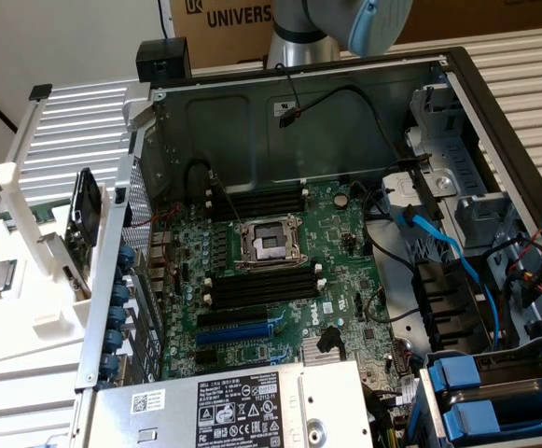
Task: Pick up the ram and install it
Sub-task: 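Pick up the ram and move it above insertion slot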
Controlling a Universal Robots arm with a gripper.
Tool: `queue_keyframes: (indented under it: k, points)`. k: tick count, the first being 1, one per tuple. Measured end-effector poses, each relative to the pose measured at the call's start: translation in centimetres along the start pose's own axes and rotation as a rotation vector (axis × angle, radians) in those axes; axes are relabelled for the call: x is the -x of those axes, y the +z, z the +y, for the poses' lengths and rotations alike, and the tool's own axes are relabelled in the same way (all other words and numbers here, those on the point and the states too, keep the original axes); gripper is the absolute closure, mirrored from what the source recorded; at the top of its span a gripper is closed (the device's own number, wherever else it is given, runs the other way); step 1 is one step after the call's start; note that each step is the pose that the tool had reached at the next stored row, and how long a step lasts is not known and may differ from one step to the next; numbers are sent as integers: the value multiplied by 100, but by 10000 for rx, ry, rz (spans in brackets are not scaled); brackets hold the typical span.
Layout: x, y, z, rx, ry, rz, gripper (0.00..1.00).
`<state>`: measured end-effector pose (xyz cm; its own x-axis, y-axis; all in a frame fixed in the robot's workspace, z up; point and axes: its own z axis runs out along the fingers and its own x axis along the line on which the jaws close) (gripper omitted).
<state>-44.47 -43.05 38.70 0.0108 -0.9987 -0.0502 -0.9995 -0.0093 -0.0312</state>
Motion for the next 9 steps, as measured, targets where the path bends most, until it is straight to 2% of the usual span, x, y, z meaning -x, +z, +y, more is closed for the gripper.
queue_keyframes:
  k: [4,7,8,9]
  points:
    - [-11,-20,-91,-11,-24,-72,88]
    - [-23,-55,-161,-12,-38,-171,88]
    - [-32,-88,-234,-13,-53,-250,88]
    - [-35,-99,-260,-12,-59,-271,88]
